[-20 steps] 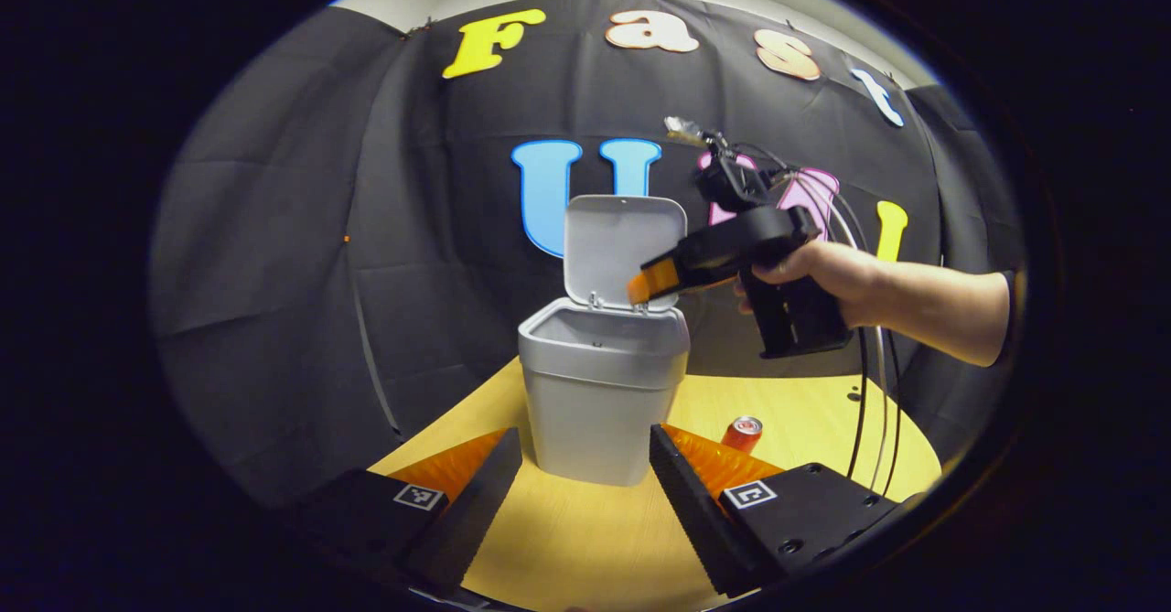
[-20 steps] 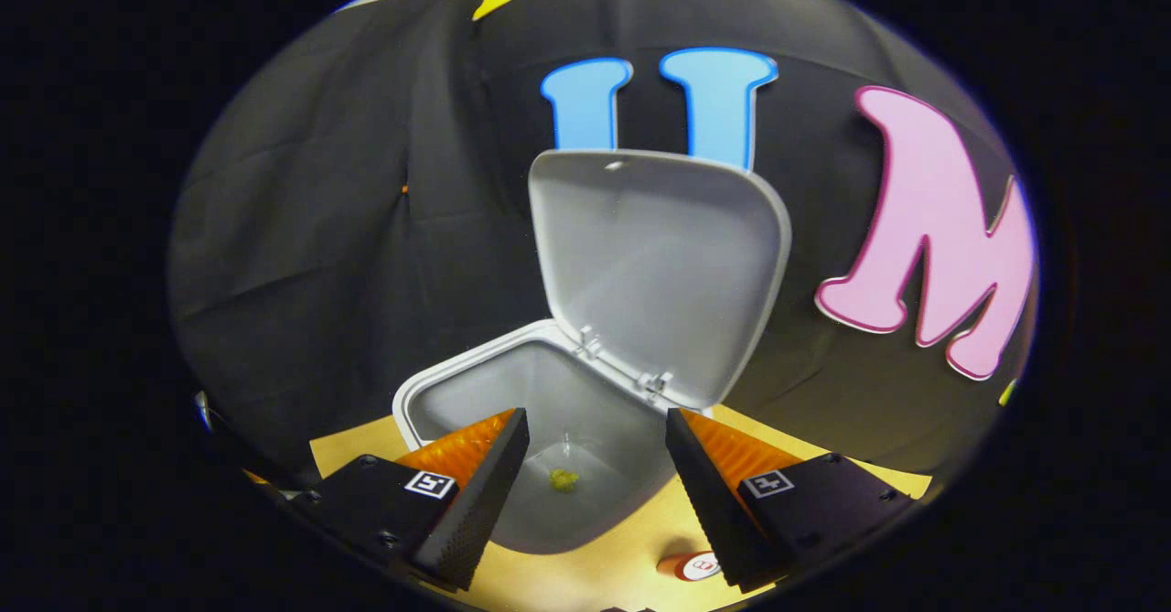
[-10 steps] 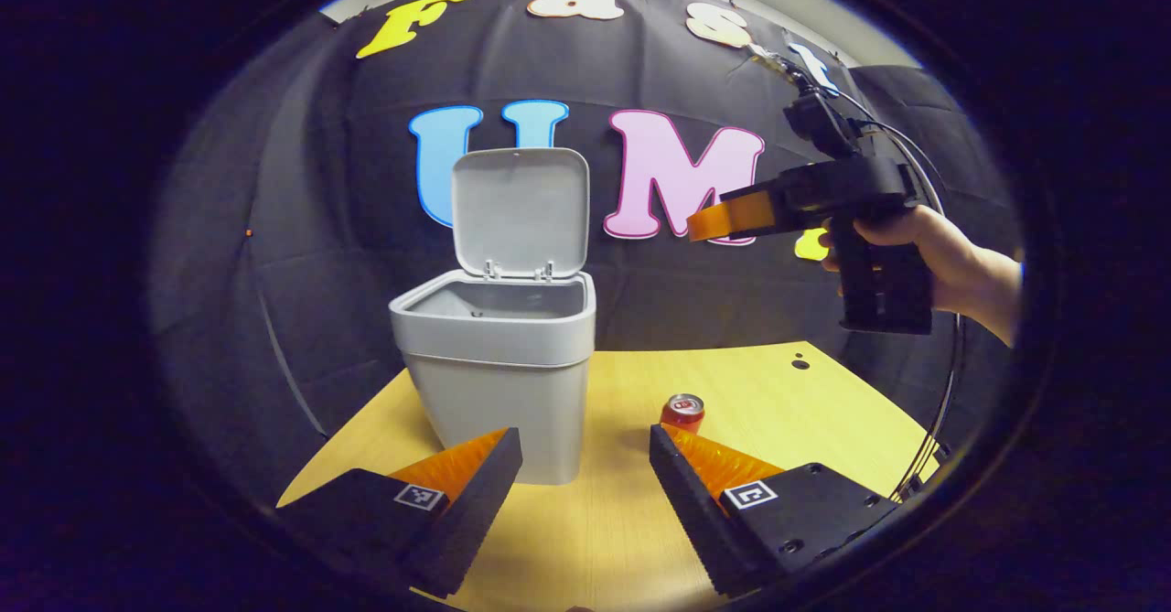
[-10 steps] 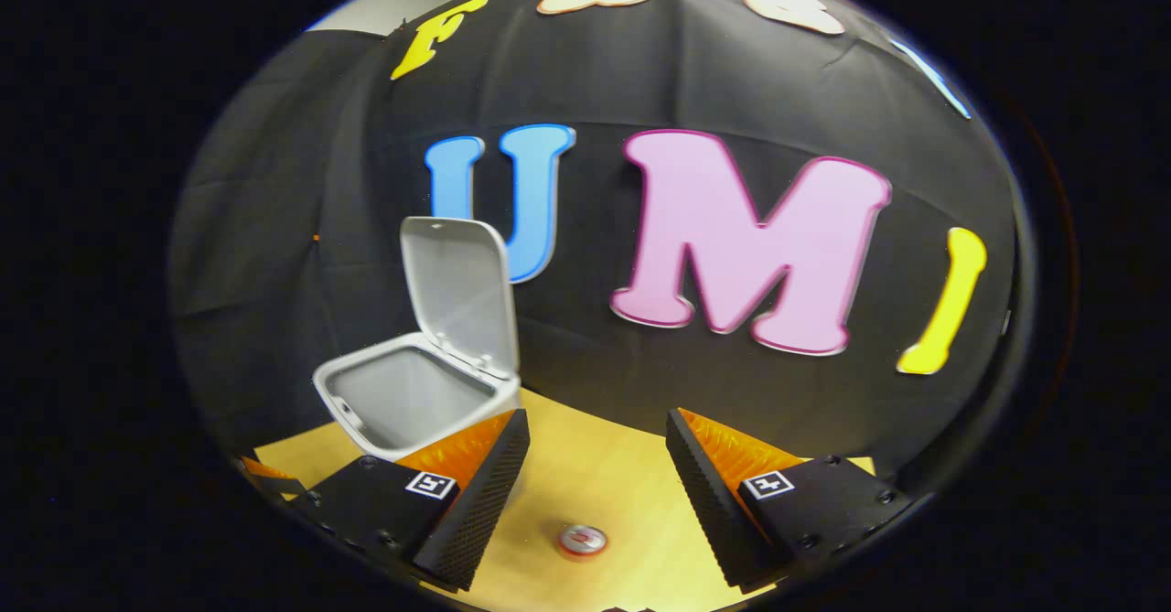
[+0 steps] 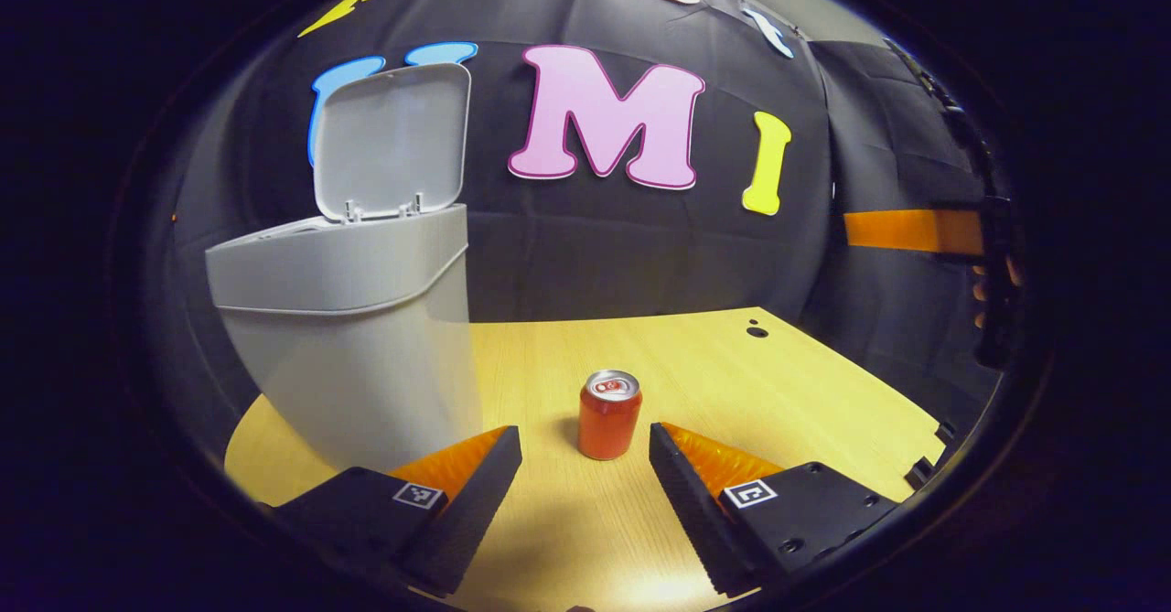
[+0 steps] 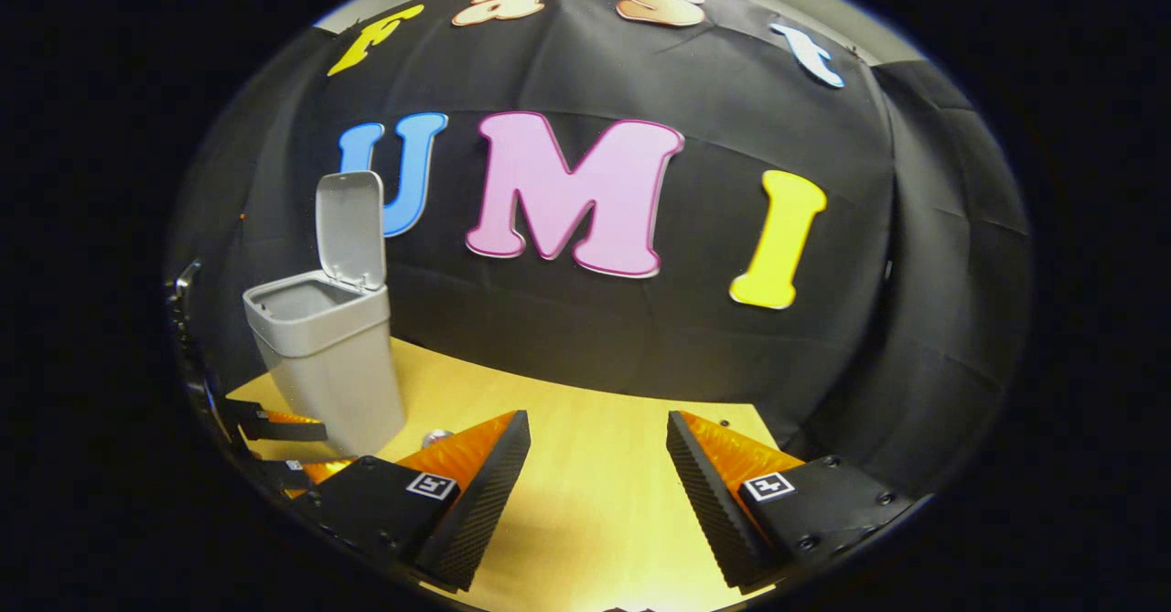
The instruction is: Press the lid of the desktop garbage bin to open it, pick up the crumpled paper on the desktop and throw it into the bin, then pick up the pop can on the desktop and drop it into the bin, and finally close the garbage bin lid.
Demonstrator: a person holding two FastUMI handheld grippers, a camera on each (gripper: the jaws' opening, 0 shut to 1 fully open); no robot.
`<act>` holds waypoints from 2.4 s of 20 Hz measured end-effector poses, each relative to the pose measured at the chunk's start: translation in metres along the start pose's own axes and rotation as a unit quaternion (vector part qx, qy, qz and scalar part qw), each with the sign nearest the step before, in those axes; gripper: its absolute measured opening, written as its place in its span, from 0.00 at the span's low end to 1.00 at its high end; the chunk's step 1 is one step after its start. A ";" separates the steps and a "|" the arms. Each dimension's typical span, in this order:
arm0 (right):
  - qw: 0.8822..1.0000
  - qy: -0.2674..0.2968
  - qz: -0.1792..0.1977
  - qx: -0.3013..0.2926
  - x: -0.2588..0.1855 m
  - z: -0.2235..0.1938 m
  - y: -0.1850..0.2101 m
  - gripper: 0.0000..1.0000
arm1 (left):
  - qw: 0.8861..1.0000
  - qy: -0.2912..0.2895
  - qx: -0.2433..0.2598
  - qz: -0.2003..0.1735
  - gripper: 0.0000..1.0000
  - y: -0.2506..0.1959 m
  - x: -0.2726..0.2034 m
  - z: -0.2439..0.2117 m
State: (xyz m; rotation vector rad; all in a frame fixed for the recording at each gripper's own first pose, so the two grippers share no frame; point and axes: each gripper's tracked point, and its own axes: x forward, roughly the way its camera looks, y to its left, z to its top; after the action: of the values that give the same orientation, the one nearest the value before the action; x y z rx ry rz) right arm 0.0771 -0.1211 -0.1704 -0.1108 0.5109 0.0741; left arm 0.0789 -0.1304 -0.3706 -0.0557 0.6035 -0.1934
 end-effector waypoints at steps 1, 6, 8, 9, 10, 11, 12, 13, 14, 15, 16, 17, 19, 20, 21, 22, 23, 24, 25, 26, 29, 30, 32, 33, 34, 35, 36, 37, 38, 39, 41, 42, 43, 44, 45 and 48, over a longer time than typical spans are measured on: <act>1.000 0.004 -0.011 0.000 -0.006 -0.008 -0.011 0.97 | 1.000 0.004 -0.001 -0.003 0.95 -0.005 0.014 -0.005; 0.998 0.033 -0.046 0.011 -0.019 -0.044 -0.042 0.97 | 1.000 0.013 0.002 -0.003 0.96 -0.013 0.085 -0.028; 0.997 0.047 -0.055 0.019 -0.022 -0.059 -0.050 0.97 | 1.000 0.012 0.005 -0.001 0.96 -0.013 0.106 -0.032; 0.997 0.051 -0.057 0.022 -0.023 -0.065 -0.052 0.97 | 1.000 0.008 0.009 -0.002 0.96 -0.013 0.113 -0.032; 0.996 0.057 -0.059 0.022 -0.022 -0.070 -0.053 0.97 | 1.000 0.006 0.014 0.002 0.96 -0.009 0.120 -0.033; 0.996 0.063 -0.060 0.020 -0.021 -0.076 -0.054 0.97 | 1.000 0.005 0.018 0.004 0.95 -0.009 0.127 -0.034; 0.996 0.070 -0.059 0.019 -0.021 -0.083 -0.055 0.97 | 1.000 0.007 0.018 0.003 0.96 -0.009 0.132 -0.036; 0.995 0.075 -0.058 0.019 -0.023 -0.089 -0.056 0.97 | 1.000 0.009 0.017 0.001 0.95 -0.010 0.136 -0.037; 0.995 0.079 -0.056 0.019 -0.024 -0.092 -0.056 0.97 | 1.000 0.009 0.017 0.002 0.95 -0.010 0.140 -0.037; 0.995 0.081 -0.055 0.020 -0.022 -0.095 -0.056 0.97 | 1.000 0.009 0.017 0.002 0.96 -0.009 0.144 -0.037; 0.995 0.083 -0.054 0.021 -0.020 -0.096 -0.055 0.97 | 1.000 0.011 0.015 0.002 0.95 -0.010 0.147 -0.038; 0.995 0.086 -0.053 0.022 -0.017 -0.098 -0.055 0.97 | 1.000 0.013 0.011 0.000 0.95 -0.012 0.150 -0.039; 0.995 0.087 -0.052 0.024 -0.015 -0.099 -0.055 0.97 | 1.000 0.013 0.005 -0.004 0.95 -0.014 0.152 -0.040; 0.995 0.087 -0.051 0.024 -0.014 -0.099 -0.055 0.97 | 1.000 0.012 0.005 -0.004 0.94 -0.015 0.152 -0.039; 0.995 0.087 -0.051 0.023 -0.014 -0.099 -0.055 0.97 | 1.000 0.010 0.007 -0.001 0.92 -0.014 0.151 -0.037; 0.995 0.086 -0.051 0.023 -0.015 -0.100 -0.056 0.97 | 1.000 0.011 0.009 0.000 0.89 -0.014 0.151 -0.037; 0.995 0.087 -0.050 0.023 -0.014 -0.100 -0.055 0.97 | 1.000 0.011 0.012 0.002 0.89 -0.014 0.148 -0.034; 0.995 0.088 -0.051 0.023 -0.014 -0.100 -0.055 0.97 | 1.000 0.011 0.016 0.002 0.88 -0.014 0.144 -0.029; 0.995 0.087 -0.051 0.025 -0.014 -0.099 -0.056 0.97 | 1.000 0.006 0.020 -0.001 0.88 -0.016 0.138 -0.020; 0.995 0.086 -0.051 0.028 -0.013 -0.098 -0.055 0.97 | 1.000 0.001 0.026 -0.004 0.88 -0.018 0.132 -0.010; 0.995 0.079 -0.051 0.032 -0.015 -0.089 -0.052 0.97 | 0.999 -0.018 0.049 -0.007 0.88 -0.024 0.104 0.031; 0.995 0.074 -0.052 0.032 -0.015 -0.085 -0.051 0.97 | 0.998 -0.024 0.057 -0.008 0.88 -0.027 0.093 0.047; 0.996 0.067 -0.053 0.034 -0.015 -0.076 -0.047 0.97 | 0.996 -0.046 0.066 -0.022 0.88 -0.040 0.067 0.080; 0.996 0.066 -0.052 0.037 -0.015 -0.072 -0.045 0.97 | 0.996 -0.060 0.066 -0.031 0.88 -0.045 0.054 0.099; 0.996 0.063 -0.052 0.040 -0.015 -0.067 -0.043 0.97 | 0.994 -0.073 0.066 -0.036 0.88 -0.050 0.041 0.118; 0.996 0.059 -0.051 0.043 -0.016 -0.060 -0.041 0.97 | 0.993 -0.083 0.068 -0.041 0.88 -0.052 0.027 0.136; 0.996 0.053 -0.050 0.045 -0.017 -0.052 -0.038 0.97 | 0.992 -0.094 0.071 -0.045 0.88 -0.054 0.014 0.154; 0.997 0.044 -0.049 0.047 -0.018 -0.043 -0.036 0.97 | 0.991 -0.107 0.073 -0.045 0.88 -0.052 0.002 0.174; 0.997 0.037 -0.048 0.047 -0.018 -0.034 -0.033 0.97 | 0.989 -0.119 0.072 -0.044 0.87 -0.049 -0.007 0.194; 0.997 0.031 -0.047 0.045 -0.018 -0.027 -0.030 0.97 | 0.988 -0.132 0.071 -0.040 0.87 -0.043 -0.018 0.212; 0.998 0.021 -0.040 0.046 -0.022 -0.012 -0.023 0.97 | 0.985 -0.155 0.075 -0.015 0.87 -0.018 -0.035 0.248; 0.998 0.017 -0.036 0.046 -0.023 -0.005 -0.020 0.97 | 0.983 -0.165 0.077 -0.003 0.88 -0.004 -0.040 0.260; 0.998 0.012 -0.033 0.046 -0.025 0.002 -0.017 0.97 | 0.981 -0.175 0.081 0.011 0.88 0.011 -0.046 0.273; 0.998 0.006 -0.031 0.046 -0.026 0.009 -0.014 0.97 | 0.979 -0.182 0.087 0.029 0.87 0.028 -0.052 0.283; 0.998 0.000 -0.031 0.046 -0.029 0.016 -0.012 0.97 | 0.976 -0.190 0.093 0.047 0.87 0.046 -0.056 0.291; 0.998 -0.017 -0.031 0.051 -0.034 0.035 -0.007 0.97 | 0.971 -0.189 0.111 0.099 0.87 0.107 -0.056 0.291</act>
State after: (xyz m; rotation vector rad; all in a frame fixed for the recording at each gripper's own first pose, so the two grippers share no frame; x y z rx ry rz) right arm 0.0654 -0.1250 -0.1231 -0.0250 0.4753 -0.0108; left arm 0.2171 -0.0158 -0.1113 0.1810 0.2011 -0.0519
